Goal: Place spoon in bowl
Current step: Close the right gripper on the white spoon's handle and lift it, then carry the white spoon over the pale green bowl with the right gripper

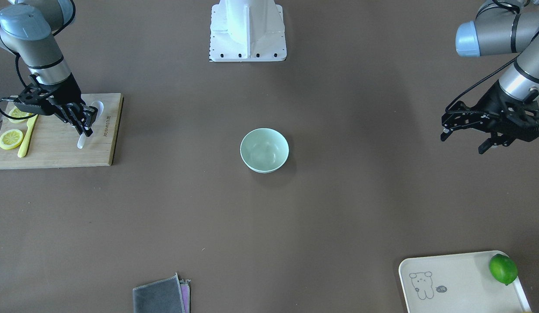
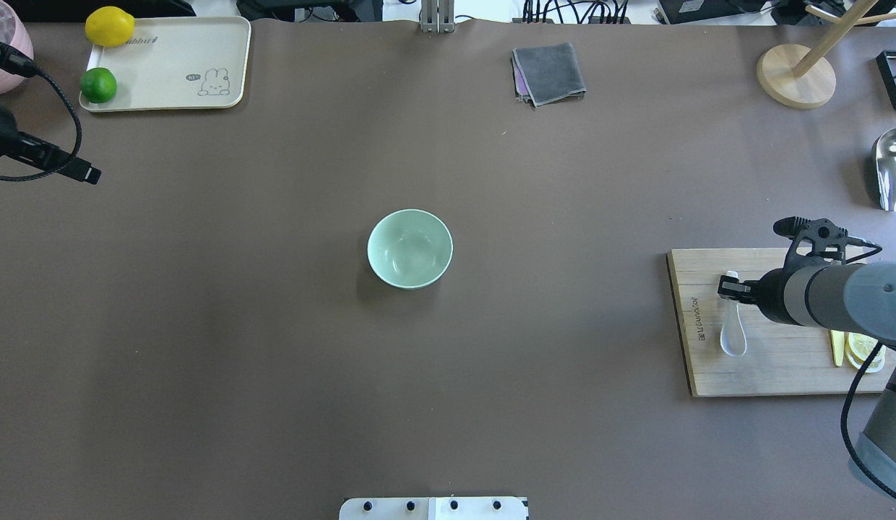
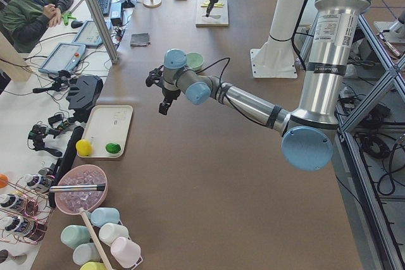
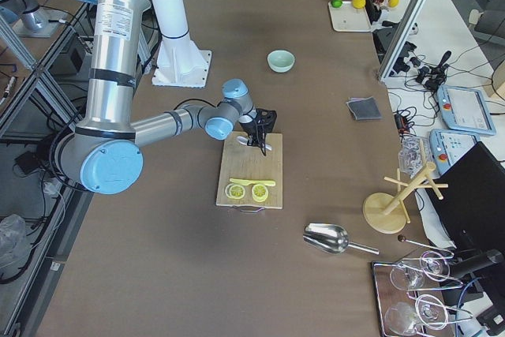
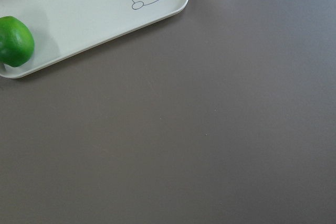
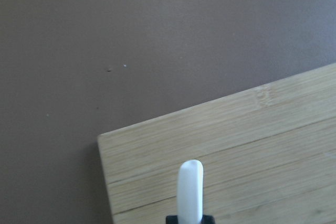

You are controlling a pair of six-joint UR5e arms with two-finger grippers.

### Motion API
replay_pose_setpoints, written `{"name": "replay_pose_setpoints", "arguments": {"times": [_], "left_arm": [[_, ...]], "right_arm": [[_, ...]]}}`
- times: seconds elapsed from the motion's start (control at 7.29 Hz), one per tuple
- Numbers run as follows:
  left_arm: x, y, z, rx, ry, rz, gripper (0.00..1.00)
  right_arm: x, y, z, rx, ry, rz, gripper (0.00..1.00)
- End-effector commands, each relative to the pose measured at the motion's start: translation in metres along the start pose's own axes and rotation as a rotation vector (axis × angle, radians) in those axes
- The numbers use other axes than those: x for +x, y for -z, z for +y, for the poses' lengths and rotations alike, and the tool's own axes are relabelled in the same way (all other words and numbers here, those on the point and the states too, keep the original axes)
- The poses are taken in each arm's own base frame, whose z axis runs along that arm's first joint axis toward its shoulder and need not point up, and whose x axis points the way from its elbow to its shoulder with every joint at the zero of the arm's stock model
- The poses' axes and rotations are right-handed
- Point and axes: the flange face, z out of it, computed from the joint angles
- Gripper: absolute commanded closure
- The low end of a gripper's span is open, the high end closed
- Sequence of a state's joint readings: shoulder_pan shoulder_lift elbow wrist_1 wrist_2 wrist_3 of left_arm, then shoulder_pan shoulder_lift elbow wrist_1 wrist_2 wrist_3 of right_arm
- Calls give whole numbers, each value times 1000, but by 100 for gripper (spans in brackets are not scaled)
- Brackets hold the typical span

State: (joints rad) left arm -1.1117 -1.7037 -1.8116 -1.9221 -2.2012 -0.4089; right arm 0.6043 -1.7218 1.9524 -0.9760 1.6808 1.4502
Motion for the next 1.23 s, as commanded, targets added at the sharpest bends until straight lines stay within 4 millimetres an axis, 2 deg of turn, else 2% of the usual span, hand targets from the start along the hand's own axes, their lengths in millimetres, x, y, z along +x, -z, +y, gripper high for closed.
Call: {"name": "replay_pose_setpoints", "arguments": {"times": [0.0,0.14,0.27,0.55,0.82,0.96,1.1], "left_arm": [[0,-1,0,-1,1,0,2],[0,-1,0,0,0,1,2],[1,-1,0,-1,-1,1,2],[0,-2,0,-4,1,0,2],[0,-2,0,-4,1,0,2],[-1,-3,1,-5,5,0,2],[-1,-3,1,-6,5,-1,2]], "right_arm": [[-75,34,-6,1,-86,-5,100],[-129,39,-9,4,-168,14,100],[-181,44,5,15,-194,35,100],[-276,40,27,38,-290,26,100],[-379,24,32,100,-419,59,100],[-422,17,34,126,-488,63,100],[-455,8,37,154,-522,71,100]]}}
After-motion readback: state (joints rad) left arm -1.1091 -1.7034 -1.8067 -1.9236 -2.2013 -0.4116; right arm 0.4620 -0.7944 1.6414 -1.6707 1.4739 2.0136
